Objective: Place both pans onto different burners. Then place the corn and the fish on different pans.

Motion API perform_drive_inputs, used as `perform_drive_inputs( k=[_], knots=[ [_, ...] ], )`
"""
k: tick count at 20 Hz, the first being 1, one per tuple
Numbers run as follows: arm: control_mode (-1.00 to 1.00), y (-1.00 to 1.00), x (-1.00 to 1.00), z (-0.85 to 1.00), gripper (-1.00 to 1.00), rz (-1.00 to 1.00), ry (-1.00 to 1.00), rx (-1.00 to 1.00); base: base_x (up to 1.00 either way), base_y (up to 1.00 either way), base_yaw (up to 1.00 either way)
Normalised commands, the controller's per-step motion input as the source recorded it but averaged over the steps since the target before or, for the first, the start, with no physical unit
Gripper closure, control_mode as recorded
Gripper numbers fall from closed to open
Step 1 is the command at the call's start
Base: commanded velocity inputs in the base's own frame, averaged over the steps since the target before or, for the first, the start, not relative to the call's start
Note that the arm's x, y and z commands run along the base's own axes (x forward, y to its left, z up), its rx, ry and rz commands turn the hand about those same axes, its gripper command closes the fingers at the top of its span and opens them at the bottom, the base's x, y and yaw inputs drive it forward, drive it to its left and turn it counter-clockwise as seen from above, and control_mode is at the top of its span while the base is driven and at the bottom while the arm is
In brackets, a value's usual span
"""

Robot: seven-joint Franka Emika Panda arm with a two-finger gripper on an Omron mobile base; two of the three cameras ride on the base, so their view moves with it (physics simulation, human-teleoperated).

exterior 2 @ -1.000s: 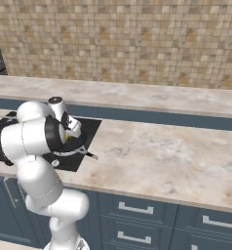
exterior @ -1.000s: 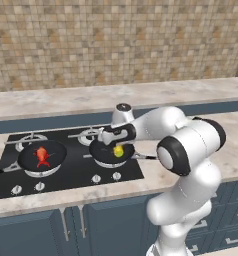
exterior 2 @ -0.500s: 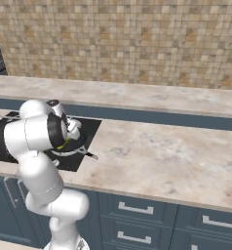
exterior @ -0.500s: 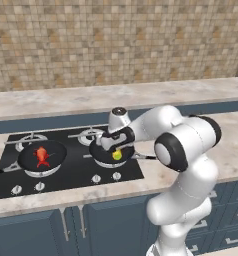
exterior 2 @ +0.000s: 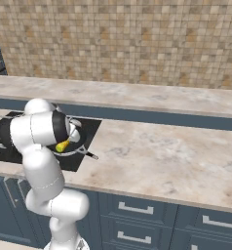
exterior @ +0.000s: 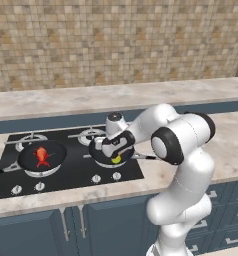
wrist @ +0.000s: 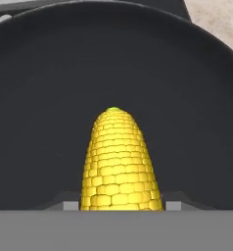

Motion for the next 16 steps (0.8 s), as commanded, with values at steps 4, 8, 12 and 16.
perform_drive_inputs(
  k=[4,8,12,16],
  knots=[
    [-1.00,0.00,0.00,-0.03,-1.00,0.00,0.00,-0.02,0.00,0.00,0.00],
    [-1.00,0.00,0.00,0.26,-1.00,-0.05,-0.05,0.00,0.00,0.00,0.00],
    [-1.00,0.00,0.03,0.29,-1.00,-0.06,-0.05,0.00,0.00,0.00,0.00],
    [-1.00,0.00,0.01,0.57,-1.00,-0.07,-0.07,0.00,0.00,0.00,0.00]
  ],
)
